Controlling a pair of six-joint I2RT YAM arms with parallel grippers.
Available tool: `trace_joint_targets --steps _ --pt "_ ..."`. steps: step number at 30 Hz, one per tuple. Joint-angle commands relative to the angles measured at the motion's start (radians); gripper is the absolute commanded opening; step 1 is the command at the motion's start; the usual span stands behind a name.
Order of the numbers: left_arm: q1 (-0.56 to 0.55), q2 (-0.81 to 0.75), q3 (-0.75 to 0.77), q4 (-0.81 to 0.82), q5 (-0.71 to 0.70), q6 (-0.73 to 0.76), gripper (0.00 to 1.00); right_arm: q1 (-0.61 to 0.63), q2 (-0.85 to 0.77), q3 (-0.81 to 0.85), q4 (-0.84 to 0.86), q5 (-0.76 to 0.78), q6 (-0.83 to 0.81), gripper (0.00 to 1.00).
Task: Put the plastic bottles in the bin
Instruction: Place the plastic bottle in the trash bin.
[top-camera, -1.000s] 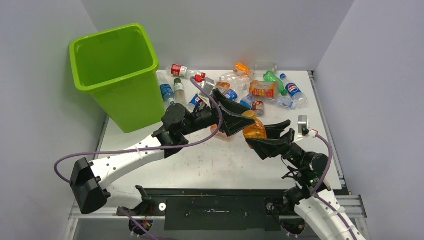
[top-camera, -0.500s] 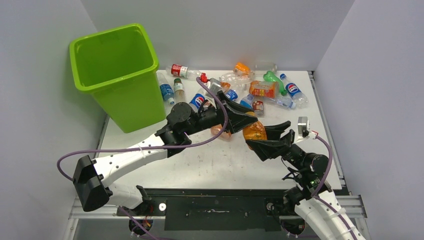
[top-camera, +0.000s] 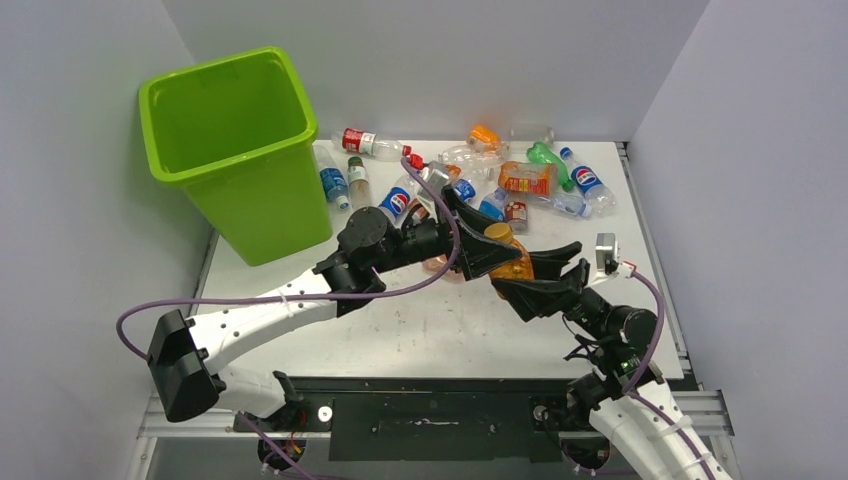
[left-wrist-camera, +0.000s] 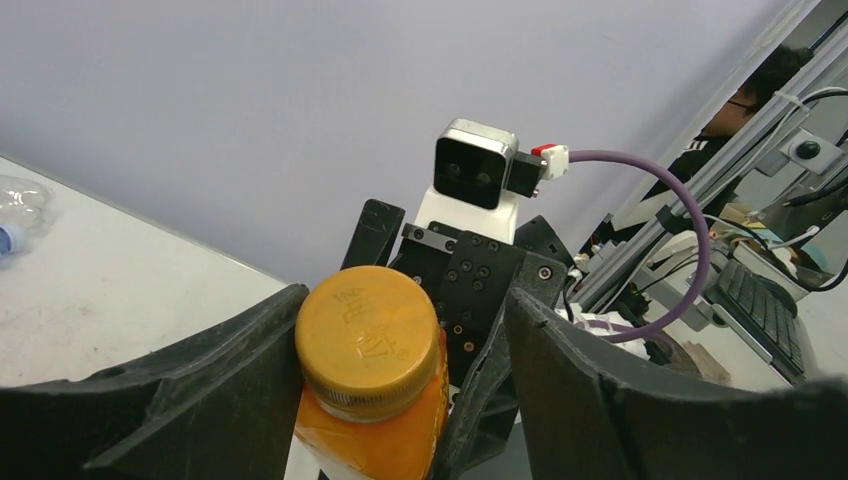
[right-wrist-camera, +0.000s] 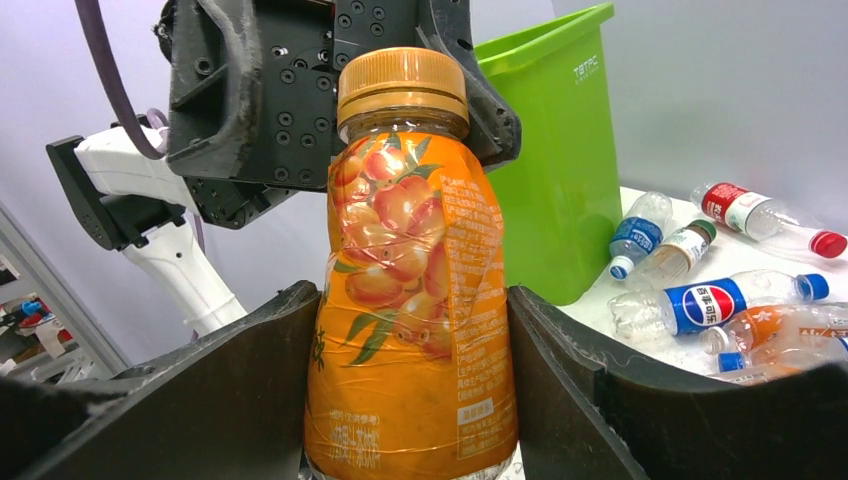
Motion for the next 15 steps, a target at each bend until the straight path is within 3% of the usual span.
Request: trace_joint_targets --steps 1,6,8,9,11,15 --pt "-0.004 0.007 0.049 0.001 0.039 -0.017 0.57 0.009 -0.001 0.029 0.061 0.021 -0.008 0.40" --pt "-0.005 0.011 0.054 0.013 0.052 -0.023 0.21 0.014 0.008 0.025 0.066 0.018 -0.009 0.40" --pt "-0.005 0.009 0.053 0.021 0.048 -0.018 0.01 0.015 0.009 0.028 0.051 0.018 -0.013 0.44" --pt "-0.005 0.001 0.051 0.019 0.035 -0.013 0.00 0.016 0.009 0.035 0.029 0.020 -0.014 0.56" --pt "-0.005 -0.020 0.044 0.003 -0.001 0.016 0.00 0.016 0.016 0.058 -0.034 0.020 -0.022 0.92" --pt "0.015 -0.113 0.056 -0.120 -0.150 0.156 0.00 0.015 0.012 0.157 -0.251 0.040 -0.093 0.90"
